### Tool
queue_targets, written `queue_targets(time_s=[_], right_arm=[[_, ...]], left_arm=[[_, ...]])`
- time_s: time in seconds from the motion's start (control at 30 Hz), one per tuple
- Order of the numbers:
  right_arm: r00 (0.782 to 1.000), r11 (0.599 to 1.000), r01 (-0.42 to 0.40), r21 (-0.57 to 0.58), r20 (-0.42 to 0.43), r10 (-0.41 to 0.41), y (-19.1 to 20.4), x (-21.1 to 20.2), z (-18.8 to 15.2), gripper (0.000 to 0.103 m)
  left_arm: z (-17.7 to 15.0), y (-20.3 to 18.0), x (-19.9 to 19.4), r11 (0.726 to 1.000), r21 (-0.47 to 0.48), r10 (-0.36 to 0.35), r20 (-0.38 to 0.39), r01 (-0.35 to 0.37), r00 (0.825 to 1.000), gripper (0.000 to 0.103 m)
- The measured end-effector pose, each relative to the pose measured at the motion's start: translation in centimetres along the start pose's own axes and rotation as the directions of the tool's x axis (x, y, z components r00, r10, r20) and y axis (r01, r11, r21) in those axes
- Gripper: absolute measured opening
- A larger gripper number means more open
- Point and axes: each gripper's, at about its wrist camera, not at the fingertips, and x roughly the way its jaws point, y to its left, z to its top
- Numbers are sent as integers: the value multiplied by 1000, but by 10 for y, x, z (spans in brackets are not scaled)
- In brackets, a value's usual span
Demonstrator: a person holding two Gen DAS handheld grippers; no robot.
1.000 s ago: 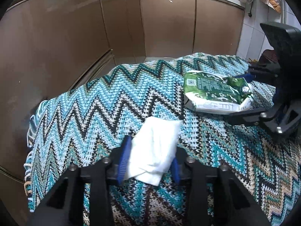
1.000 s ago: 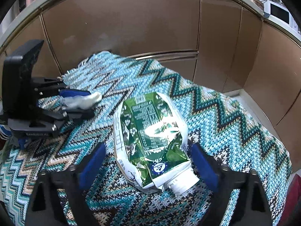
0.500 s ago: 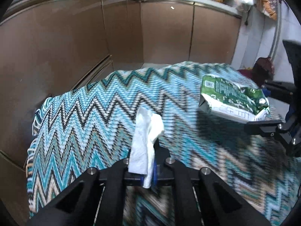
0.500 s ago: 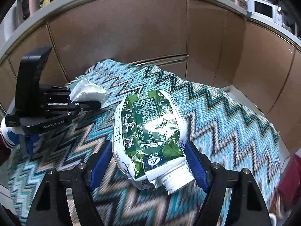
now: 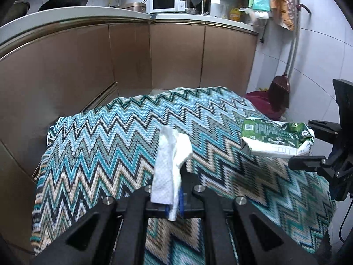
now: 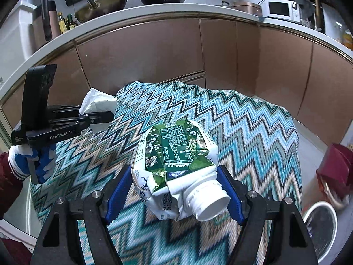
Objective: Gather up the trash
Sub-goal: 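Carry the tissue and milk carton over the bin and open both grippers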
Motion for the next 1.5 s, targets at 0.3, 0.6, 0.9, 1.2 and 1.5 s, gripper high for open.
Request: queue_targets(time_s=[0.3, 0.6, 0.9, 1.2, 1.5], right_arm=[[1000, 999, -10, 39, 4, 10, 9, -20, -39, 75], [996, 994, 6, 113, 89, -16, -17, -52, -49, 75], [974, 963, 114, 244, 164, -157, -92, -107, -69, 75], [911, 837, 310, 451, 112, -398, -210, -150, -124, 75], [853, 677, 455, 579, -65, -518, -326, -137, -175, 75]], left_arm=[[-20, -30, -13, 1000, 9, -17, -17, 17, 1000, 5], [-7, -61, -6, 997, 36, -62, -29, 63, 998, 5], [43, -148, 34, 970, 163, -173, -60, 181, 983, 5], [99, -304, 114, 868, 327, -341, -156, 375, 927, 5], [127, -431, 234, 802, 352, -397, -287, 482, 872, 7]])
